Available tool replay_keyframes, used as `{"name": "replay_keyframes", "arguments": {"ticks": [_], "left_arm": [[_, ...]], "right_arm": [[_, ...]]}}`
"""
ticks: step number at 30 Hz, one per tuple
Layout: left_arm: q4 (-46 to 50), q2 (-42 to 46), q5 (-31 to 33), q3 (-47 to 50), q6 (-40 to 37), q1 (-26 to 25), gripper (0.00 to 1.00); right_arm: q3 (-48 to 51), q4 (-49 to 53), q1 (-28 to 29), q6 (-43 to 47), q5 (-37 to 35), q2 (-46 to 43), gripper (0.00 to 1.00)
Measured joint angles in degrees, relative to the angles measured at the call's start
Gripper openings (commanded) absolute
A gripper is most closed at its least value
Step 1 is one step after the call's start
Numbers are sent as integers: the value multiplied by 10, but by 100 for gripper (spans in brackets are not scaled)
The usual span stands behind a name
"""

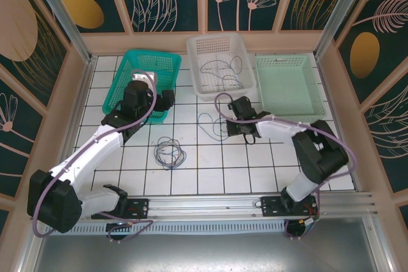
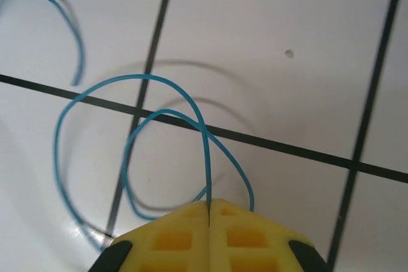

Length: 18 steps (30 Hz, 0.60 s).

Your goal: Untangle the cables

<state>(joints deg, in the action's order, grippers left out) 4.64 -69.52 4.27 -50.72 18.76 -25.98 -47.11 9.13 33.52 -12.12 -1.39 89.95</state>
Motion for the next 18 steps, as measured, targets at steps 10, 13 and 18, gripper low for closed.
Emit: {"name": "replay_keyframes", "arguments": {"ticks": [10, 13, 18], "left_arm": [[-25, -80, -35, 0, 0, -79, 77], [-35, -98, -45, 0, 4, -97, 77], [-66, -102, -63, 0, 7, -111, 76]], "right_arm": [[14, -35, -6, 0, 27, -190, 0], [12, -28, -10, 2, 31, -205, 0], [-2, -13, -16, 3, 34, -231, 0]]}}
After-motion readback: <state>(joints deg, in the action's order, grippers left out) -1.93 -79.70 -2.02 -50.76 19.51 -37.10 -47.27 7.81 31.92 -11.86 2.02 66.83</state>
